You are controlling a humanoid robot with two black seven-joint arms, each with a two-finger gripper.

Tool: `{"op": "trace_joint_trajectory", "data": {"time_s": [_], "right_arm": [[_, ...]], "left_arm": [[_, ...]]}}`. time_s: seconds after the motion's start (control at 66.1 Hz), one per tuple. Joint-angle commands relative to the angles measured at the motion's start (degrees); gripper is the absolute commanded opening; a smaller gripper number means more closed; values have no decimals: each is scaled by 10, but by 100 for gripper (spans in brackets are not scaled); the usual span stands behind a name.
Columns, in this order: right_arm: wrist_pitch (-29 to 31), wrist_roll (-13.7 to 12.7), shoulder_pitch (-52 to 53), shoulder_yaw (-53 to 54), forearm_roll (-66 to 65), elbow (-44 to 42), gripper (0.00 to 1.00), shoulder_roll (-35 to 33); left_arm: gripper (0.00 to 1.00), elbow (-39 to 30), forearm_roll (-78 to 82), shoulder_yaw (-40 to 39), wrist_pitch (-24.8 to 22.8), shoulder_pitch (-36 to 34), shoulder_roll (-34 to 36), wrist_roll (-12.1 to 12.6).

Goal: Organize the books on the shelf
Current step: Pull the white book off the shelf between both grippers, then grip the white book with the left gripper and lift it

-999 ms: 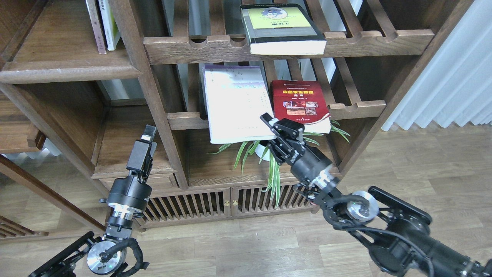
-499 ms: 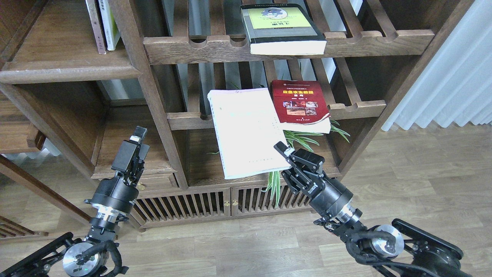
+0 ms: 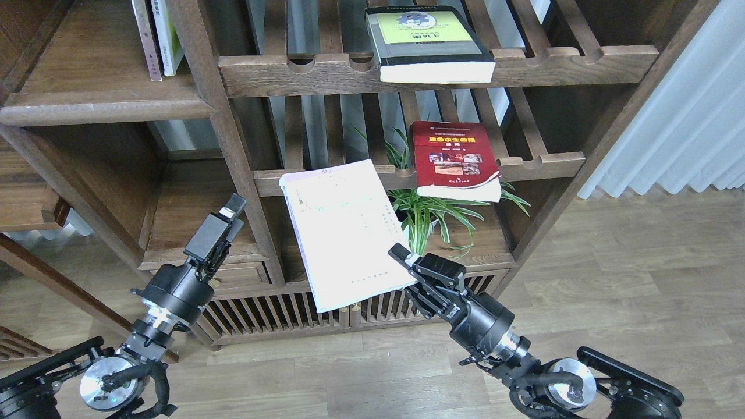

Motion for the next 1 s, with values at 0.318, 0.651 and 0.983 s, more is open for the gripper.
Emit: {"op": "trace_joint_trajectory", "data": {"time_s": [0.318,0.651,0.983], "right_arm": [[0,0,0,-5,-21,-9,5,18],[0,-29,-3,-10,-37,-19,5,18],[0,-37,-3,-10,-37,-19,6,22]], "left_arm": [[91,0,0,68,0,-11,-22,12],[84,0,1,70,0,-15,-28,18],[74,0,3,100,0,-16,-25,18]]}}
